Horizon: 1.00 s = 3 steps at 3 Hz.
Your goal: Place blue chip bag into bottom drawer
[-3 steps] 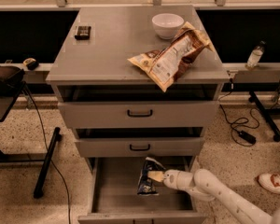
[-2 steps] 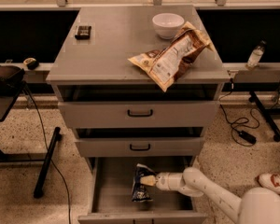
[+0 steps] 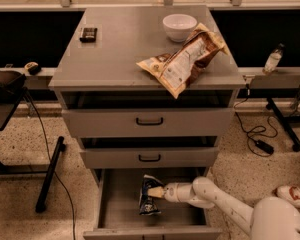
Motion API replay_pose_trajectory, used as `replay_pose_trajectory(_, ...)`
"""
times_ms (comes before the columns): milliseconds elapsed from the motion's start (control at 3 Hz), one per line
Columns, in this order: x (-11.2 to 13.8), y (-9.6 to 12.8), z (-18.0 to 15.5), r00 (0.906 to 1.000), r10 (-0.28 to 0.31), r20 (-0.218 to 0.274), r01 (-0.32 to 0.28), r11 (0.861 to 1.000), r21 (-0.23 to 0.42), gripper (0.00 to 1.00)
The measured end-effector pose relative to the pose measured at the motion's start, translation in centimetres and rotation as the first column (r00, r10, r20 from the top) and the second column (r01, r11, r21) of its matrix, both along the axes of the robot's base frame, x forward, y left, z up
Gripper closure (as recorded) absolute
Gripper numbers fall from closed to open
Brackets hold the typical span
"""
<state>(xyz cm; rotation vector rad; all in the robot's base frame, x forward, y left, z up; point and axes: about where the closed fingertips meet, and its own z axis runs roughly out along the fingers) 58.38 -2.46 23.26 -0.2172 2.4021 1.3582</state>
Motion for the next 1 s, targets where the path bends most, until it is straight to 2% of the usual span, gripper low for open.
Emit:
replay_pose_trajectory(333,-0.01,0.02,-0.01,1.0000,0.000,0.000,0.000,1.000,0.000,0.35)
replay_pose_trajectory(667,-0.01,0.02,-0.01,1.0000,0.000,0.000,0.000,1.000,0.000,0.04)
replay_pose_trajectory(1000,-0.01,0.02,-0.01,1.0000,0.000,0.000,0.000,1.000,0.000,0.00)
